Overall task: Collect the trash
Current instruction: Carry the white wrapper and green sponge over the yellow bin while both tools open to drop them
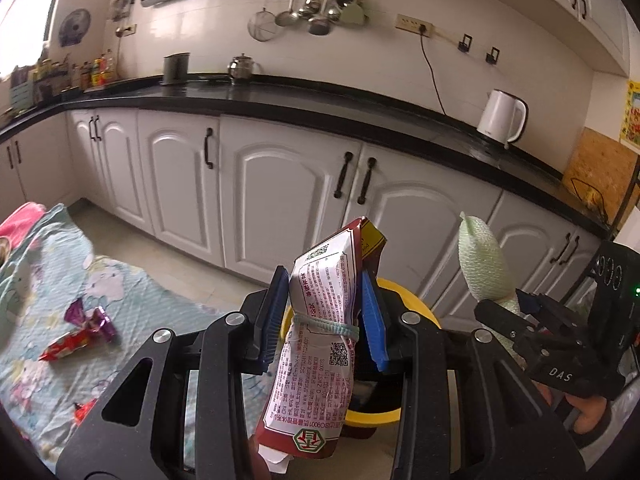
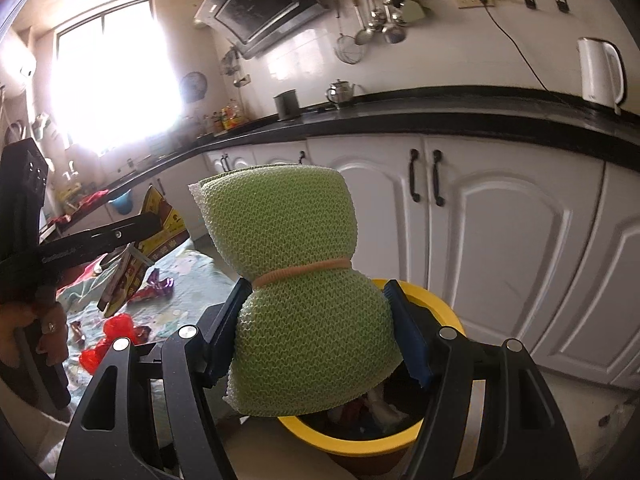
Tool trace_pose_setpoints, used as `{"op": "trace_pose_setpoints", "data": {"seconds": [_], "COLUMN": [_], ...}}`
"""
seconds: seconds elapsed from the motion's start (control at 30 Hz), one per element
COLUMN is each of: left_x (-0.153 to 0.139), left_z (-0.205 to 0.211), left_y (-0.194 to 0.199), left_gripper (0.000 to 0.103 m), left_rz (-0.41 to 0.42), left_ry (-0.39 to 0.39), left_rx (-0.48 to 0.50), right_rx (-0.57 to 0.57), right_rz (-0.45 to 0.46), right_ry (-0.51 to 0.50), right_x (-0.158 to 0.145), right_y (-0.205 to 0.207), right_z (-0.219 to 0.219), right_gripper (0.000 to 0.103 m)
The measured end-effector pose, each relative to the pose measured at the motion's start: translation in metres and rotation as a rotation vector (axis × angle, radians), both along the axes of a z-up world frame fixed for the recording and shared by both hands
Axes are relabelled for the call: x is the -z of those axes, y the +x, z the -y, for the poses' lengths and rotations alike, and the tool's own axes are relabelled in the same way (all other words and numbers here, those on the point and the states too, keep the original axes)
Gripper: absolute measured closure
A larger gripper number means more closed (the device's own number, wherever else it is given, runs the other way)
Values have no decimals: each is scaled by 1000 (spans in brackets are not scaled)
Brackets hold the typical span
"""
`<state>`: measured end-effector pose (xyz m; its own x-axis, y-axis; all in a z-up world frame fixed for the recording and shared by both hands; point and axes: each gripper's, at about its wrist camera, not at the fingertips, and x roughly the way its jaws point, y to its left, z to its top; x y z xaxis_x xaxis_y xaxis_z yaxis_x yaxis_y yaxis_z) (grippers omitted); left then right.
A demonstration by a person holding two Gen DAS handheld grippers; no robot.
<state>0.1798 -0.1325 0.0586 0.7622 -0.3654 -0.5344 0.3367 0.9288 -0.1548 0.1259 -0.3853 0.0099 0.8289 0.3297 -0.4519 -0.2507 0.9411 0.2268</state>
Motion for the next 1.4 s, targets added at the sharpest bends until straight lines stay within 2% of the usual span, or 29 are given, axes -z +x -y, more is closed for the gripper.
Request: {"op": "trace_pose_setpoints", "data": {"seconds": [0.23,1.0,1.07,1.13,1.17,1.4], "left_x": [9,86,90,92,93,89], "left_z": [19,62,63,62,61,52], "left_y": [11,72,77,79,80,75], "left_gripper": [75,74,70,60,59,39], "left_rz": [-12,-212,-226,-236,-237,-217], "left_ry": [2,-37,-44,-56,-58,-47], "left_rx": [28,87,83,75,68,30], "right_rx": [22,61,56,61,65,111], "right_rz": [-29,-225,-233,-245,-252,-249], "right_ry": [14,-2,-3,-8,-8,5], "right_x": [14,89,94,99,101,105], "right_y": [5,40,42,46,45,42], "right_z": [11,14,14,16,17,31], "right_gripper": [38,33,32,32,31,24]}}
